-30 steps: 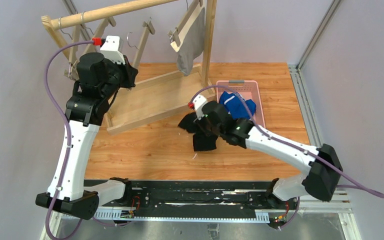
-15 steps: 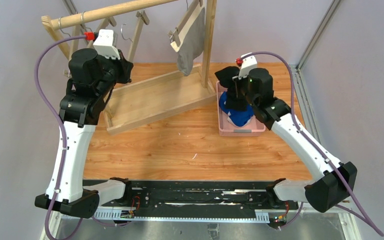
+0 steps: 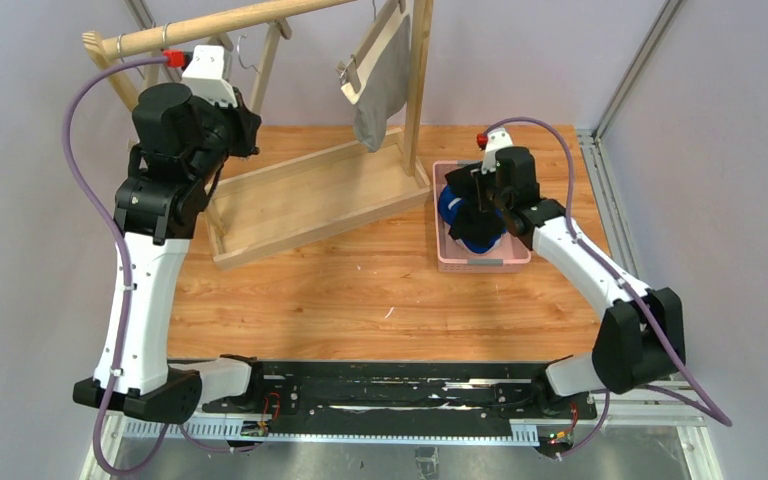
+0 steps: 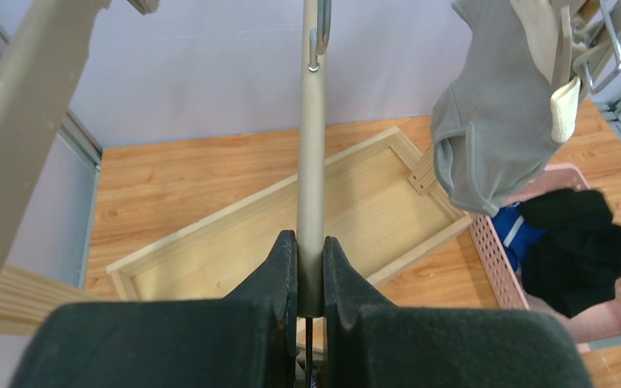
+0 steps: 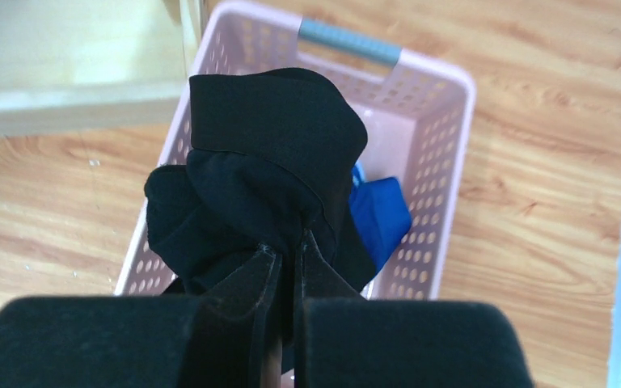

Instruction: Remove the underwear clipped to the hanger

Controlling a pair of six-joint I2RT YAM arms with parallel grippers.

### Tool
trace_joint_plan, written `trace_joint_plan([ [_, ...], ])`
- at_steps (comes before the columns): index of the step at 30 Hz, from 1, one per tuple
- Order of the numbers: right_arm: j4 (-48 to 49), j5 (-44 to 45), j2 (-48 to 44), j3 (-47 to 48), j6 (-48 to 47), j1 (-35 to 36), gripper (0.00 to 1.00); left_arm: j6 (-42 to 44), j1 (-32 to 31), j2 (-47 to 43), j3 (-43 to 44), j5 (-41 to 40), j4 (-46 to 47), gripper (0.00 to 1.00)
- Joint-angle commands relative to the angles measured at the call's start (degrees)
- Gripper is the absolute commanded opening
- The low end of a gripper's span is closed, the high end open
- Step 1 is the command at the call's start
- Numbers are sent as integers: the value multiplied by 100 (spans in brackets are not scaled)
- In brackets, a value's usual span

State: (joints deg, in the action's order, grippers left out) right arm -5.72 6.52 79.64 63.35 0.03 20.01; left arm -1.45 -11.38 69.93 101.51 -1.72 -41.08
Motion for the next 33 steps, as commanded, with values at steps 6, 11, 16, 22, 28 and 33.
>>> trace_joint_plan([
  [6, -138, -179, 924, -149, 99, -69, 1, 87, 153, 252, 724, -169, 116, 0],
  [11, -481, -245, 1275, 73, 131, -70, 28, 79, 286, 598, 1132, -140, 73, 0],
  [16, -553, -296, 1221, 21, 213, -67, 55, -7, 405, 825, 1280, -1, 176, 0],
  [22, -469, -392, 941, -164, 256, -67, 63, -90, 606, 1049, 1258, 252, 266, 0],
  [28, -290, -480, 652, -384, 243, -67, 64, -29, 696, 1136, 1107, 473, 354, 0],
  [33, -281, -571, 615, -386, 252, -67, 64, -38, 724, 1068, 1092, 514, 282, 13],
])
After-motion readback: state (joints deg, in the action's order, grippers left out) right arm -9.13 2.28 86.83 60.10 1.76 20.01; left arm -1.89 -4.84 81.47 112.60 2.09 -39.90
